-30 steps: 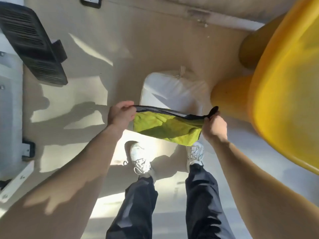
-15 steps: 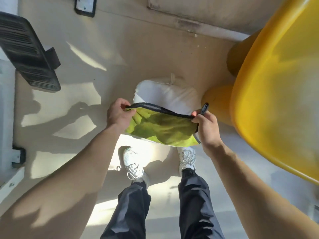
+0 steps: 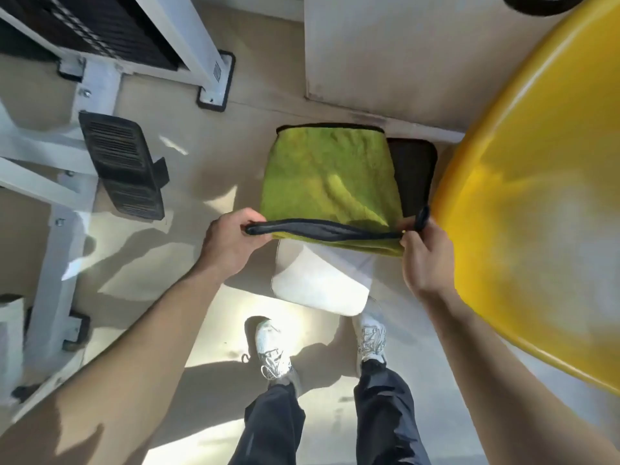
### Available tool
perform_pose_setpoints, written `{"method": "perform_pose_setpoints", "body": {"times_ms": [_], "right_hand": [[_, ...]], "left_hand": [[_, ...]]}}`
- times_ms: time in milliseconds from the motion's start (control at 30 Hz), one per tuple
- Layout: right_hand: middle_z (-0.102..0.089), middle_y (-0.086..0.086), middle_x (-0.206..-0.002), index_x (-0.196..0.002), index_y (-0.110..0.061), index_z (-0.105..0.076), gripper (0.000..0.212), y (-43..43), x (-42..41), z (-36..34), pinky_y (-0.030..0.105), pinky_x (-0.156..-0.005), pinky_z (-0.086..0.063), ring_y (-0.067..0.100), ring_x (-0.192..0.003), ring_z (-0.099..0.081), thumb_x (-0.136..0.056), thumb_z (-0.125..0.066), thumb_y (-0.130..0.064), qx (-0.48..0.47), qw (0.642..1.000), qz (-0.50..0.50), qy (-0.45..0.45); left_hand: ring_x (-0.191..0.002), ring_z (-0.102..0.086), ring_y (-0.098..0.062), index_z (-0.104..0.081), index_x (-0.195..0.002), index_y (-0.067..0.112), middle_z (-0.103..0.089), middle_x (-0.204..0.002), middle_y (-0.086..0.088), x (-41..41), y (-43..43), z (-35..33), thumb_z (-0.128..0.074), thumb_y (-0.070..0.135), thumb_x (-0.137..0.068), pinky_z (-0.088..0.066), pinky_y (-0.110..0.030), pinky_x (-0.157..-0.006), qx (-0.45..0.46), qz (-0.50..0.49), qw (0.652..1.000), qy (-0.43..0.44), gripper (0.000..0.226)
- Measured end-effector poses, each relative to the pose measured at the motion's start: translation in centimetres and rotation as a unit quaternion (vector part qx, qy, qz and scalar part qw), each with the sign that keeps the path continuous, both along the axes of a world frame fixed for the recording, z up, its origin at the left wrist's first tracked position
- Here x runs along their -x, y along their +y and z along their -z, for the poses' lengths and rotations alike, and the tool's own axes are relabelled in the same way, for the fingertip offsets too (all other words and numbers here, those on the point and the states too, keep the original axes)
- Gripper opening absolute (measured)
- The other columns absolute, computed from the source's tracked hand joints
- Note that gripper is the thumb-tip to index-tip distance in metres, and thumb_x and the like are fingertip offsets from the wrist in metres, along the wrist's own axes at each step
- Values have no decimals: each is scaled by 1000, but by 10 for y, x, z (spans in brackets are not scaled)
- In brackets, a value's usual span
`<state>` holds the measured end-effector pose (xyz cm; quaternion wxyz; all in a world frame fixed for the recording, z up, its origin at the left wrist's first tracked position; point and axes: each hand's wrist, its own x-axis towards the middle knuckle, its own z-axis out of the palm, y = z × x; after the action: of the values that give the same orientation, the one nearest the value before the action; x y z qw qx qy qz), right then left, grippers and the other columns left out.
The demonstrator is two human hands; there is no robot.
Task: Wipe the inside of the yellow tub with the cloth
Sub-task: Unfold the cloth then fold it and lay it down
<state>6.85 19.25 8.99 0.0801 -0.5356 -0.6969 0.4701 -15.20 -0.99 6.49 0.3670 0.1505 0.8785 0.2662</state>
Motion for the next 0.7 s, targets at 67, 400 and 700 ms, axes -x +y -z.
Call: {"method": "perform_pose_setpoints", "body": {"times_ms": [67, 400, 700], "right_hand": [[-60, -2, -72, -87, -16, -62, 17, -19, -26, 38, 32, -58, -38, 12, -65, -52, -87, -45, -16, -8, 996, -37, -76], [-71, 12, -90, -88, -10, -67, 19, -49, -94, 149, 31, -71, -46, 32, -84, -62, -85, -48, -12, 57, 977, -83, -189], [-58, 13, -122, -130, -7, -51, 36, 7, -17, 192, 33, -85, -41, 31, -104, -55, -97, -51, -20, 9, 978, 105, -178]], "left_hand": [[-73, -59, -18, -70, -86, 24, -67, -72, 6, -19, -11, 28, -78, 23, -78, -44, -32, -66, 35, 29, 999, 11, 11], [-74, -60, -14, -67, -85, 33, -67, -77, 9, -79, -55, 105, -73, 27, -83, -42, -21, -61, 89, 60, 993, -41, 9], [-110, -63, -24, -57, -123, 18, -66, -121, -4, -28, 29, 180, -79, 40, -75, -49, -35, -95, 86, -97, 992, -5, 58]]}}
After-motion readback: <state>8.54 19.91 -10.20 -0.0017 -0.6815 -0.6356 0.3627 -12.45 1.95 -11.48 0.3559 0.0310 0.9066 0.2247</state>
